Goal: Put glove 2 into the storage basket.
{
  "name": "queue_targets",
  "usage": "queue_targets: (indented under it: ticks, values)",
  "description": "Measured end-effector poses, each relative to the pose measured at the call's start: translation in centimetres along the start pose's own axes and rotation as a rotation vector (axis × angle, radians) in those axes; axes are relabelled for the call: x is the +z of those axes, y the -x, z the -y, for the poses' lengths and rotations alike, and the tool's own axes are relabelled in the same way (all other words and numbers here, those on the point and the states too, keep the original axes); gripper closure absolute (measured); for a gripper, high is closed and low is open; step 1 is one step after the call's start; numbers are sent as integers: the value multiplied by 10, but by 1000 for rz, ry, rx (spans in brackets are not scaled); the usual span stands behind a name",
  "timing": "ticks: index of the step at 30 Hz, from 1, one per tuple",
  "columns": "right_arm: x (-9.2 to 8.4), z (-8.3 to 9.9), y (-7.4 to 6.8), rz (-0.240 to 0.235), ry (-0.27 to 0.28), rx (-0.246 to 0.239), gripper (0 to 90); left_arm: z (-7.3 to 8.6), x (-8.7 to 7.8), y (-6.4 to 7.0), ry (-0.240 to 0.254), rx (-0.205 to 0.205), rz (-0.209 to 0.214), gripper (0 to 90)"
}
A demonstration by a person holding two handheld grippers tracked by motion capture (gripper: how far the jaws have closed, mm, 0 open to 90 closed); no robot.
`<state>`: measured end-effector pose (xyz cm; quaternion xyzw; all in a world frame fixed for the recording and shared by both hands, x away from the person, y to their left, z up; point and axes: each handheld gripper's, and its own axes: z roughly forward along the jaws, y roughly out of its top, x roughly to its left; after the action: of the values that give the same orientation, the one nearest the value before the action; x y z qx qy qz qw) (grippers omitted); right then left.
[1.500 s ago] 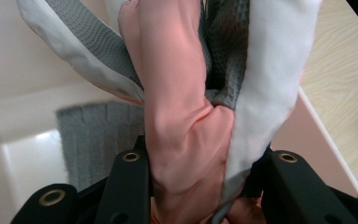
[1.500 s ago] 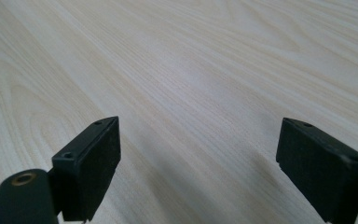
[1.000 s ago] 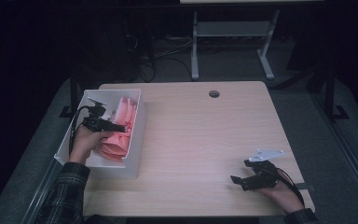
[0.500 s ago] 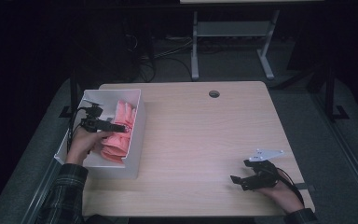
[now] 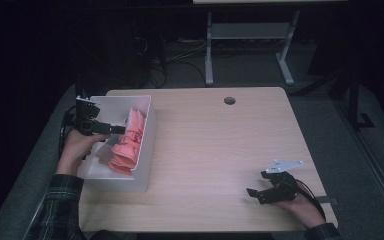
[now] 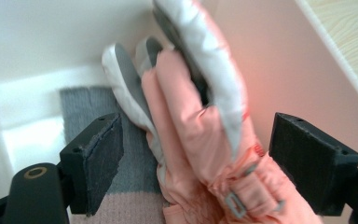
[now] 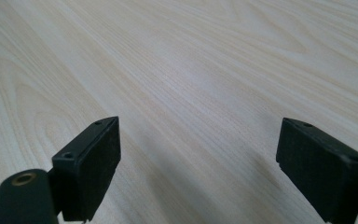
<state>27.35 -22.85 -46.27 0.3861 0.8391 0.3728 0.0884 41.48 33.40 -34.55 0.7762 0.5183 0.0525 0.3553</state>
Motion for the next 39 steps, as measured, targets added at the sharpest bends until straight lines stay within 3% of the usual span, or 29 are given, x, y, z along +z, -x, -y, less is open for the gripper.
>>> queue_targets:
  ticks: [7, 17, 25, 39]
  values:
    - [0, 0, 0, 1, 0, 2, 135, -12, -14, 26, 54, 70, 27, 174]
    - [-1, 0, -1, 2, 0, 1, 135, -30, -12, 84, 93, 191, 107, 174]
    - [-1, 0, -1, 8, 3, -4, 135, -35, 1, 133, 88, 282, 153, 174]
    - [-1, 0, -1, 9, 7, -11, 136, -24, 38, 197, 34, 409, 219, 175]
